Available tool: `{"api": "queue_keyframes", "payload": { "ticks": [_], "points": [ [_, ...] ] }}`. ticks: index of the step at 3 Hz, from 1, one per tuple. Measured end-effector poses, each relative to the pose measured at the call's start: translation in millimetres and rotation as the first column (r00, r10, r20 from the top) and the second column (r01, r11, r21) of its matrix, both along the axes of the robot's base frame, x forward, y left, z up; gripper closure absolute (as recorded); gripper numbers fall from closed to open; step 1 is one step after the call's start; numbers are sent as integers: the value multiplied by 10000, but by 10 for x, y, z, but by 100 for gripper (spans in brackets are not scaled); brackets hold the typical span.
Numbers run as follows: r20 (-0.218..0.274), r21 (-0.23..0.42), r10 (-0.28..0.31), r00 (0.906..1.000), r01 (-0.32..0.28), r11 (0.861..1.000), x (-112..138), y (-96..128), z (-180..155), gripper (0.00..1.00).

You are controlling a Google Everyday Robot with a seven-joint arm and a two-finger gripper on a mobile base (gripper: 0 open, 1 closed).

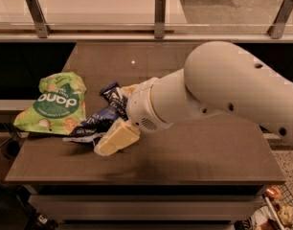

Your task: Move blue chip bag near green rice chip bag

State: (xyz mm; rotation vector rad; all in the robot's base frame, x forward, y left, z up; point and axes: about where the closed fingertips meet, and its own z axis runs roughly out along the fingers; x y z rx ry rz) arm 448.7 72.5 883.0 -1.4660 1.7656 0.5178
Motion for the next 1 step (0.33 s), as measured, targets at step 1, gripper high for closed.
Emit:
{"api": "queue_keyframes", "payload": {
  "ticks": [1],
  "points": [
    [1, -1, 0, 10000, 0, 10000, 0, 0, 0, 0]
  ]
}}
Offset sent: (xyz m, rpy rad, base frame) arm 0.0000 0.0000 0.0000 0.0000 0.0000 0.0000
